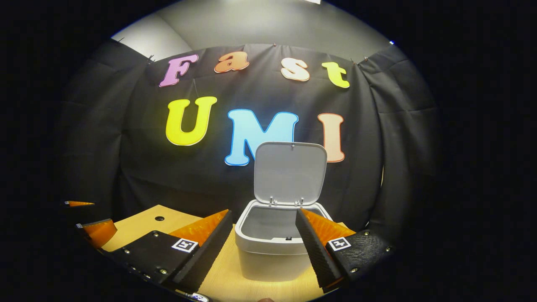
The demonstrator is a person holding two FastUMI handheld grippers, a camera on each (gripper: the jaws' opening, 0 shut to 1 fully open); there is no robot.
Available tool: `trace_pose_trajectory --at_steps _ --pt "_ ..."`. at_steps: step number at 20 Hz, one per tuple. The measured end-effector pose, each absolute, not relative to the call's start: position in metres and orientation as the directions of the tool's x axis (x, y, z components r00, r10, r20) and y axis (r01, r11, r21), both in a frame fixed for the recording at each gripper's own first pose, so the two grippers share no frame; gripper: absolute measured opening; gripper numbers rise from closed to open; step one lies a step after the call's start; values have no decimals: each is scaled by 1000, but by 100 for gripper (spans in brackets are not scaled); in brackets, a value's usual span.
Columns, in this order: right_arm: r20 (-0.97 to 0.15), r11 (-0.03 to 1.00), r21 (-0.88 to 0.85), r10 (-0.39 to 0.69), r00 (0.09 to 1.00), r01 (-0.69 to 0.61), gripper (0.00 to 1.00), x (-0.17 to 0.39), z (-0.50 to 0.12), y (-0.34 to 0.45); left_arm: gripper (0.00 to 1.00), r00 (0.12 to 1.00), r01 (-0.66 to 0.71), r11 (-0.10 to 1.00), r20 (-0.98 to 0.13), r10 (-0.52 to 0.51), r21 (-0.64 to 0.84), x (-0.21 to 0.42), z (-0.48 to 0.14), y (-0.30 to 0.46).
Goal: Press the lid of the desktop garbage bin to open it, pick up the crumpled paper on the desktop and throw it into the bin, then pick up the pop can on the desktop and drop it into the bin, and finally close the garbage bin lid.
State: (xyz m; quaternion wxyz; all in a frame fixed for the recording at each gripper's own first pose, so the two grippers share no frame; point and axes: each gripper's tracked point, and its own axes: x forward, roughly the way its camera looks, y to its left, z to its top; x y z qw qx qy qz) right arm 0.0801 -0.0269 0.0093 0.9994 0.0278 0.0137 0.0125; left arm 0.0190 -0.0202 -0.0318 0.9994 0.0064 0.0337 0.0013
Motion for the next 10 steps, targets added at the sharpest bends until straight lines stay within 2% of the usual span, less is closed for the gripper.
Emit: trace_pose_trajectory --at_steps 3,5,6,8,10 --pt "-15 999 37 31 999 -31 97 73 7 -18 94 994 -1 1000 -109 3 22 17 -51 -14" --pt "-21 999 27 37 999 -36 97 67 2 -10 100 988 14 1000 -153 -10 22 12 -71 -12" --pt "-26 999 27 44 999 -43 97 63 -1 -5 94 985 21 1000 -173 -17 21 10 -79 -11" --pt "-25 998 22 62 998 -61 97 55 -3 5 100 977 31 999 -211 -27 17 8 -98 -9" --pt "-22 998 1 65 998 -65 97 49 -3 10 94 967 38 999 -252 -34 13 7 -119 -8"
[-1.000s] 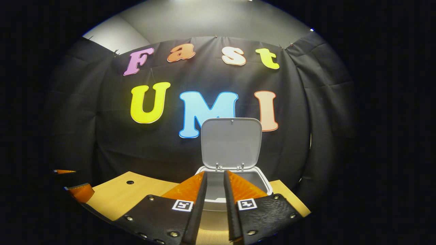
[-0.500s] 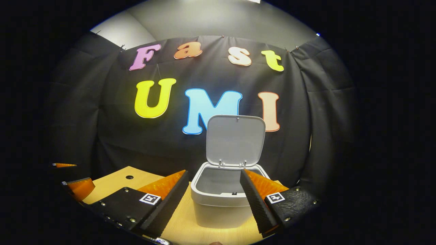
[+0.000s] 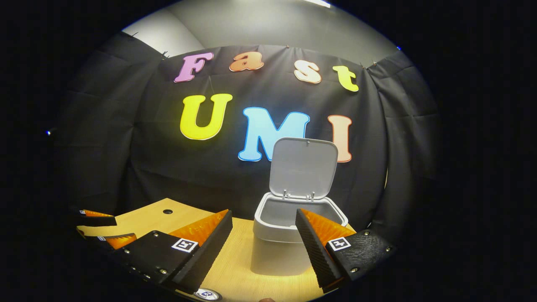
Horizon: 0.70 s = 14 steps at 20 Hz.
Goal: Press the lid of the desktop garbage bin to open it, pick up the crumpled paper on the desktop and throw it into the bin, then pick up the pop can on the desktop and drop it into the bin, and finally close the garbage bin lid.
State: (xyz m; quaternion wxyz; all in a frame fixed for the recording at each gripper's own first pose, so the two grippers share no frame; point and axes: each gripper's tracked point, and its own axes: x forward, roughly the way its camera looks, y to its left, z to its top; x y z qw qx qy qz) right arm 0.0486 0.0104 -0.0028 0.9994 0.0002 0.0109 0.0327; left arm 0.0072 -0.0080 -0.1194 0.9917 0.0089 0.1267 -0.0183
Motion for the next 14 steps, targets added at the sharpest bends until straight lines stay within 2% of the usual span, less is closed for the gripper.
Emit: trace_pose_trajectory --at_steps 1,4,7,14 --pt "-21 998 -8 67 998 -67 97 45 -4 13 100 962 42 999 -271 -38 10 6 -130 -8" --pt "-19 997 -12 80 997 -81 97 39 -3 21 95 937 44 999 -347 -51 -28 3 -167 -9" --pt "-31 997 -10 78 996 -79 97 36 -6 22 95 907 36 996 -416 -68 -85 -1 -202 -12" --pt "-73 998 19 57 996 -56 97 28 -19 13 95 823 25 995 -562 -78 -101 -15 -274 -11"
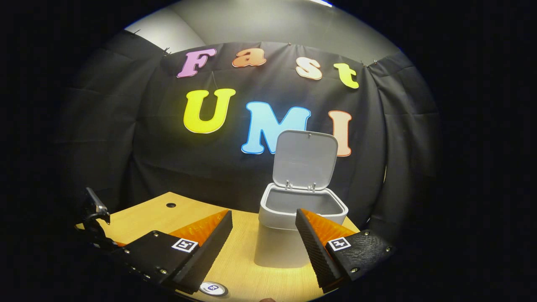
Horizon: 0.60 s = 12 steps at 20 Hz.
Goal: Press the lid of the desktop garbage bin to open it, pick up the crumpled paper on the desktop and throw it into the bin, then pick up the pop can on the desktop and drop it into the bin, and finally close the garbage bin lid.
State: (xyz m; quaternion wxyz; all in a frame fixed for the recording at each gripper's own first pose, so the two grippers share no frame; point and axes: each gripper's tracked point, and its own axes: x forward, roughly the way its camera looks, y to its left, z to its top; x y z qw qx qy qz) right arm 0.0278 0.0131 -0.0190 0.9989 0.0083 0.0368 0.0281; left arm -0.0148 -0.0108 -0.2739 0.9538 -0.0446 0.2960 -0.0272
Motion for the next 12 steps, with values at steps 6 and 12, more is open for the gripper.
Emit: trace_pose_trajectory --at_steps 6,12 --pt "-98 999 27 46 994 -43 97 23 -30 6 100 784 47 996 -615 -84 -78 -27 -319 -11" --pt "-125 998 43 46 991 -41 97 20 -39 2 100 762 32 999 -646 -53 -44 -30 -344 -5"
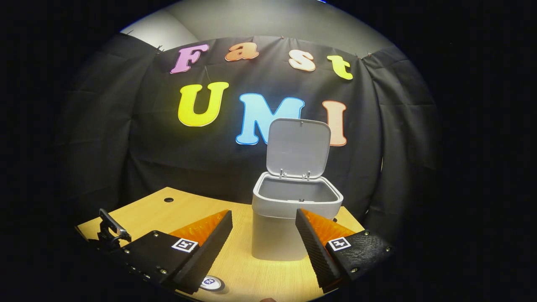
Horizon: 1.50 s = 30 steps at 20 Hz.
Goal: Press the lid of the desktop garbage bin to open it, pick up the crumpled paper on the desktop and throw it into the bin, then pick up the pop can on the desktop and drop it into the bin, and finally close the garbage bin lid.
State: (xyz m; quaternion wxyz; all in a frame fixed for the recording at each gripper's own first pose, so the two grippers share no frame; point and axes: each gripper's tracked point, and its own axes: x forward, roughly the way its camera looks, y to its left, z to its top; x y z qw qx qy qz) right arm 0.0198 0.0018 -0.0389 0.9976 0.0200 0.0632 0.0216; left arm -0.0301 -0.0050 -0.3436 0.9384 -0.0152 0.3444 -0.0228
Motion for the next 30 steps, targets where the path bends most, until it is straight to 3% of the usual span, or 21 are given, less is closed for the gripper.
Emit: trace_pose_trajectory --at_steps 8,11,12,14,16,17,18,21,22,23,29,30 --pt "-148 997 58 50 988 -41 97 19 -45 0 100 764 35 999 -645 -25 4 -25 -350 -3" --pt "-152 997 60 47 987 -39 97 19 -48 -1 86 772 32 999 -636 -6 30 -20 -351 3" --pt "-154 997 60 49 987 -40 97 19 -49 0 72 773 33 999 -634 -1 38 -18 -351 4" --pt "-156 998 58 48 987 -39 97 19 -49 -2 69 776 34 998 -631 5 50 -15 -350 3" --pt "-154 997 61 49 987 -40 97 20 -48 -2 53 775 34 998 -631 11 60 -16 -351 6" --pt "-153 997 62 48 987 -39 97 19 -48 -2 36 774 28 997 -633 22 70 -17 -352 8" --pt "-153 997 61 48 987 -39 97 20 -48 -3 48 771 31 997 -636 19 68 -15 -352 10" --pt "-151 998 59 46 987 -37 97 20 -49 -4 34 772 28 997 -635 22 68 -15 -350 11" --pt "-149 998 60 44 988 -36 98 20 -48 -5 35 770 29 998 -637 19 64 -15 -349 10" --pt "-149 998 61 43 988 -35 97 20 -48 -6 27 771 27 997 -636 21 67 -14 -347 11" --pt "-143 998 64 23 989 -14 97 20 -50 -18 27 814 38 999 -580 -12 32 -2 -302 -6" --pt "-143 998 65 19 990 -9 97 20 -51 -20 35 825 42 999 -565 -21 25 1 -290 -11"
